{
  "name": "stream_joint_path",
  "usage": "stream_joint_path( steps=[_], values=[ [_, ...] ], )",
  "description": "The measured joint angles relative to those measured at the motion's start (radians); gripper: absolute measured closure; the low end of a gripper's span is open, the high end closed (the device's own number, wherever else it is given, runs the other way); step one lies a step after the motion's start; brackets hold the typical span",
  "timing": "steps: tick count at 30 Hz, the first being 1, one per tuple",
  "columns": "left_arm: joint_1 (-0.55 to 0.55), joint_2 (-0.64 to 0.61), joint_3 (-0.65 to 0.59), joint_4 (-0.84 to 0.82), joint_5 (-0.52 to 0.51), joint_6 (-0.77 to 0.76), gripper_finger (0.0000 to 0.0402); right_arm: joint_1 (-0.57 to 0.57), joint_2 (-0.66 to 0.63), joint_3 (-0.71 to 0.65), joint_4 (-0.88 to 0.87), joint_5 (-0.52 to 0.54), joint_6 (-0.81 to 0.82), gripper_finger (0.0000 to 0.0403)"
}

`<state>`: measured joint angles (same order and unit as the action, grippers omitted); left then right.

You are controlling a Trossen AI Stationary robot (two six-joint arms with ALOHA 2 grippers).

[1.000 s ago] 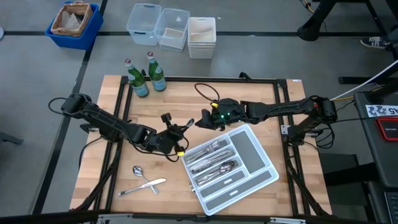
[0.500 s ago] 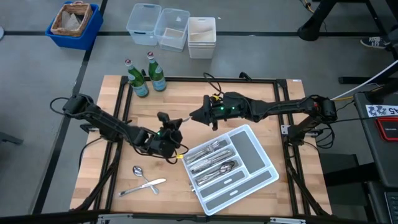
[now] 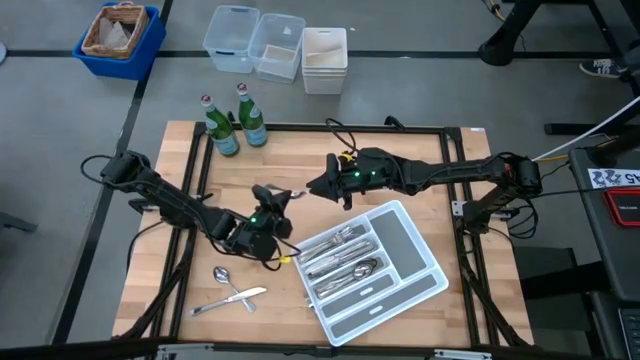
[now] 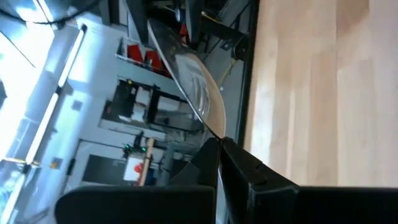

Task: Sort silverware
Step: Put the silver spoon into the white silverware tray

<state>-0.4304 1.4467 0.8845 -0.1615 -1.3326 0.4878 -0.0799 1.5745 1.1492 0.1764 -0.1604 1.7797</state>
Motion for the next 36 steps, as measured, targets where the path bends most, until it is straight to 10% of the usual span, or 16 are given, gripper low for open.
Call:
stream_joint_path(
  steps=[24, 36],
  values=[
    [0.026, 0.000, 0.000, 0.315, 0.065, 0.583, 0.0401, 0.001, 0.000, 0.000, 0.001, -0.078, -0.006, 0.0283],
    [0.049, -0.001, 0.000, 0.336, 0.069, 0.752, 0.0401, 0.001, 0.003, -0.002, -0.018, -0.076, -0.029, 0.0391]
  ],
)
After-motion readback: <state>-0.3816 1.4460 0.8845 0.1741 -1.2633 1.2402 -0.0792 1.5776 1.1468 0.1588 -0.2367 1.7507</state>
